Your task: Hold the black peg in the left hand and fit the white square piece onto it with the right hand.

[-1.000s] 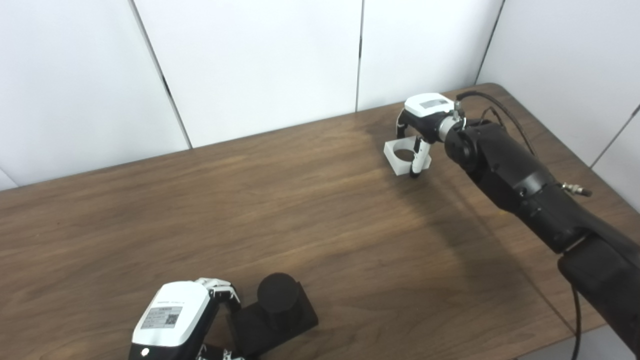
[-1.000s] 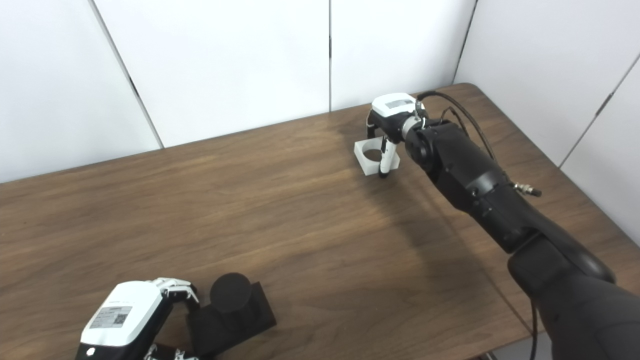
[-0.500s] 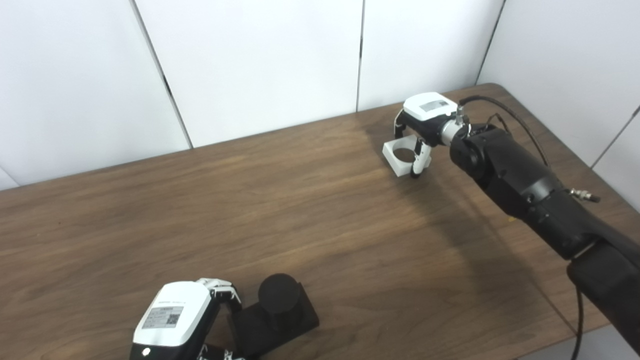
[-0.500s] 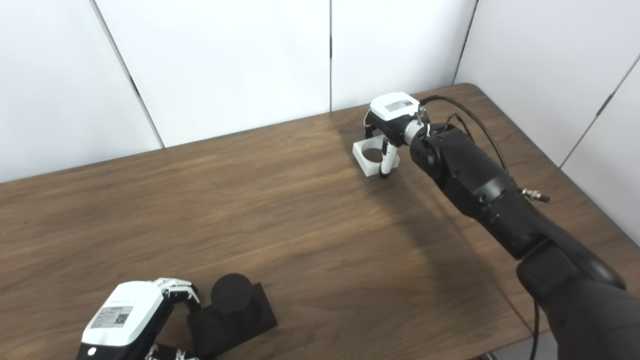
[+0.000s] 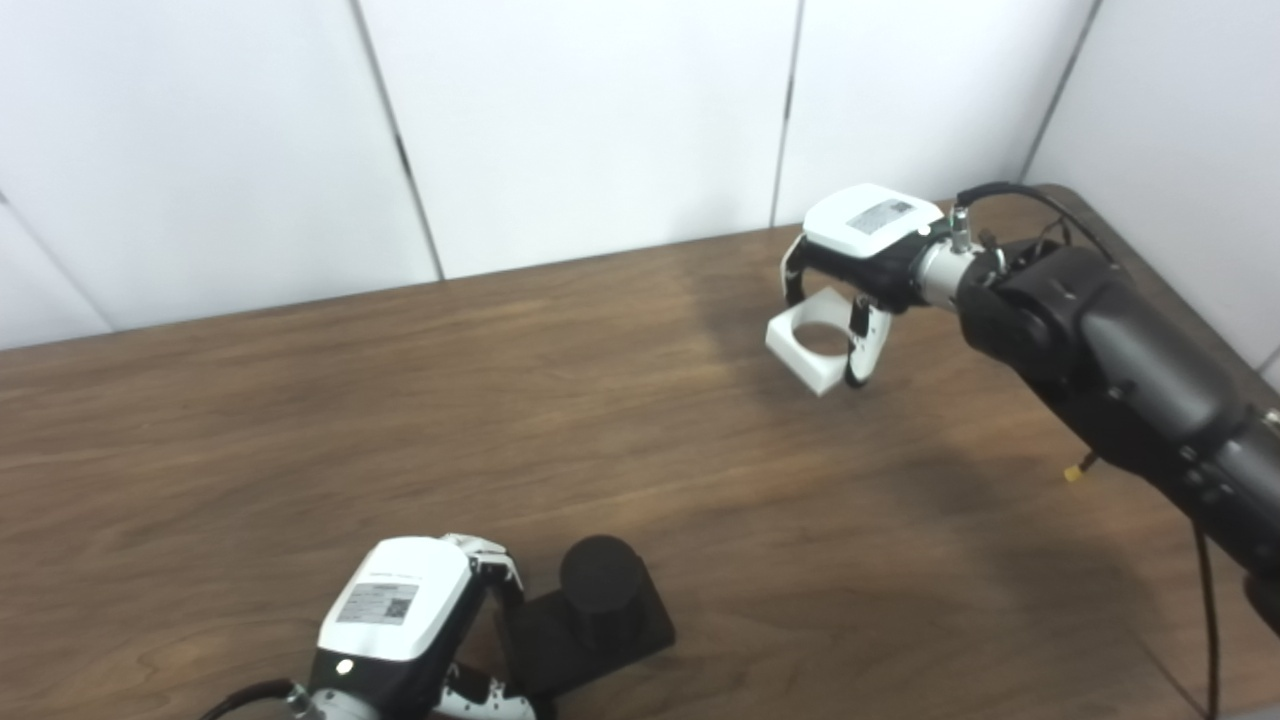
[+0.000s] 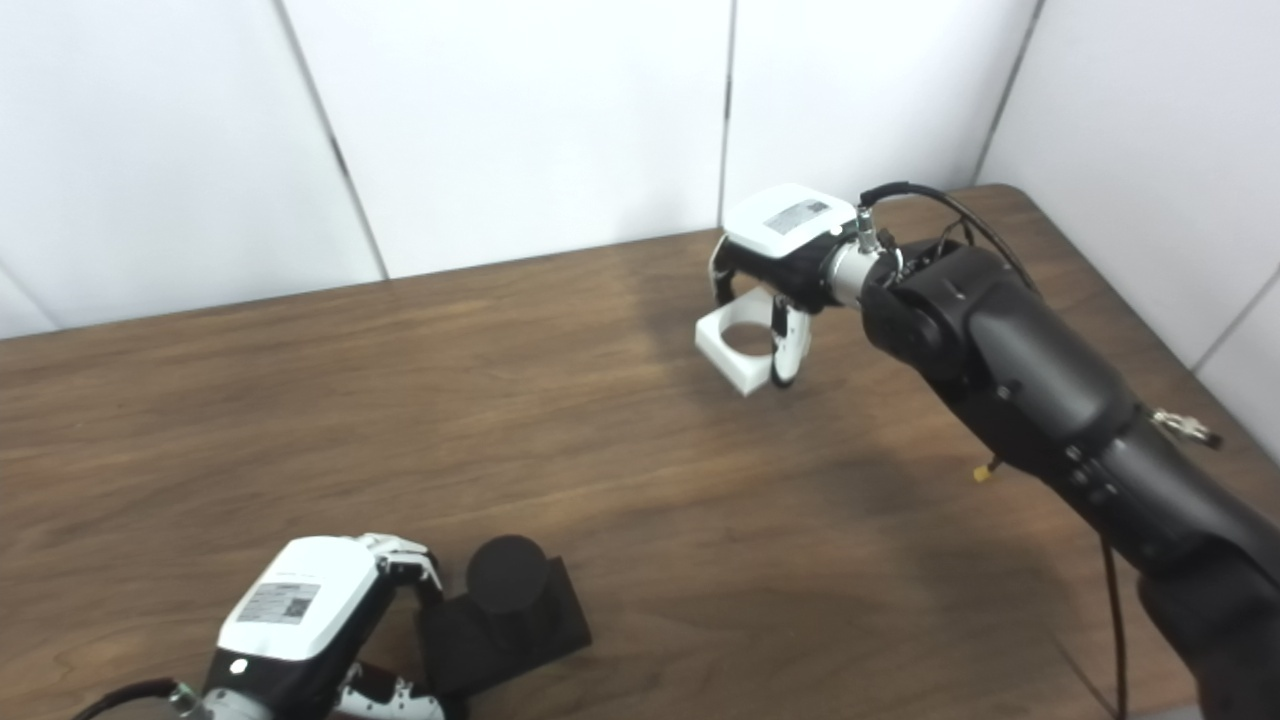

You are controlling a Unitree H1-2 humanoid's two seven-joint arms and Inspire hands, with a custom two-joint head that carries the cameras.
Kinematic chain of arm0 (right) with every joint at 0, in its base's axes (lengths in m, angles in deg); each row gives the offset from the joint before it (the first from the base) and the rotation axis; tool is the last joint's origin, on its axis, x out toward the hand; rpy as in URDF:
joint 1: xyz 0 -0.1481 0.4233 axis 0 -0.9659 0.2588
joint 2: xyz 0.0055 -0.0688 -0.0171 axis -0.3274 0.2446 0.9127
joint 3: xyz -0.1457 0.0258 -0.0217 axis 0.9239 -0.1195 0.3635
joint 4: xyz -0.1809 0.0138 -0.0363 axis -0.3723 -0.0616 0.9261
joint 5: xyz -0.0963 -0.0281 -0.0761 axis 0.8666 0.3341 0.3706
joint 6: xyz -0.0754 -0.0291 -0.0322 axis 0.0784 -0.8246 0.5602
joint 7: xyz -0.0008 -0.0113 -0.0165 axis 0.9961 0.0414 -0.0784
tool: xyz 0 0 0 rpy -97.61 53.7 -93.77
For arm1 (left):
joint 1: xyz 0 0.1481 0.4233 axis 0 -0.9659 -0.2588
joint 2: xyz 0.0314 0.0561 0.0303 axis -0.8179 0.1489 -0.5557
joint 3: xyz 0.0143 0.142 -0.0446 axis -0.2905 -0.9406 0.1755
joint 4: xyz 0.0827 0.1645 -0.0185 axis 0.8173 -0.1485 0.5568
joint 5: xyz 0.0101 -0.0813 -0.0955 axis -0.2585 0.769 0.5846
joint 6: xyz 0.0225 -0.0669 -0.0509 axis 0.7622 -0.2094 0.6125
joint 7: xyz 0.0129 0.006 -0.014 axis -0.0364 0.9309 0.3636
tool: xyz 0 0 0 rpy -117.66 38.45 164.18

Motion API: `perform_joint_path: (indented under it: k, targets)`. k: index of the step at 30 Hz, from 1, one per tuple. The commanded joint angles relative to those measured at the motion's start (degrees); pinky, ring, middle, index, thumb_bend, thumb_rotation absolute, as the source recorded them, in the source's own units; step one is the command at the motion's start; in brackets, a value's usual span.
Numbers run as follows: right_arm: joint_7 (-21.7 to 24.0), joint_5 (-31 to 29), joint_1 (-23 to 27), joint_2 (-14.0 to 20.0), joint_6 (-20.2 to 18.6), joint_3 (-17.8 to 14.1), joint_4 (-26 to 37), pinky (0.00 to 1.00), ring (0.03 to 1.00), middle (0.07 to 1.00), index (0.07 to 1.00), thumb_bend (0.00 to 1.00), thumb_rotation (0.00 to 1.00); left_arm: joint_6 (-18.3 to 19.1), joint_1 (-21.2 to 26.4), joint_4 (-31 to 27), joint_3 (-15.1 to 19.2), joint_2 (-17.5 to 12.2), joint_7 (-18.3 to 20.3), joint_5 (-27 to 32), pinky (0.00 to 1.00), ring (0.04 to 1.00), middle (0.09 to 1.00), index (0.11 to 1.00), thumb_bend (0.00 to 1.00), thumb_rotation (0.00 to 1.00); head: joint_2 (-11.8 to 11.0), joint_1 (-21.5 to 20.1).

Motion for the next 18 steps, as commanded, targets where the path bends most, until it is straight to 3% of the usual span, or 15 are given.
perform_joint_path:
  k: [1,6,18]
  targets:
    - [4.17,-0.9,3.49,0.89,-0.56,-1.18,5.6,0.89,0.853,0.77,0.486,0.52,0.13,-0.3,-0.81,0.79,-1.54,0.27,2.39,-1.2,0.78,0.808,0.763,0.49,0.51,0.05,0.26,0.27]
    - [11.42,-1.48,4.62,-2.09,-2.61,-1.68,14.55,0.89,0.853,0.76,0.484,0.52,0.14,0.18,-0.42,0.84,-1.6,0.92,3.33,-1.55,0.79,0.816,0.77,0.491,0.51,0.05,0.81,1.03]
    - [19.75,-2.68,6.38,-9.17,-3.98,-3.46,26.45,0.91,0.844,0.752,0.483,0.52,0.14,0.55,0.77,1.18,-2.26,1.59,3.81,-2.41,0.79,0.812,0.769,0.491,0.51,0.05,3.19,3.07]
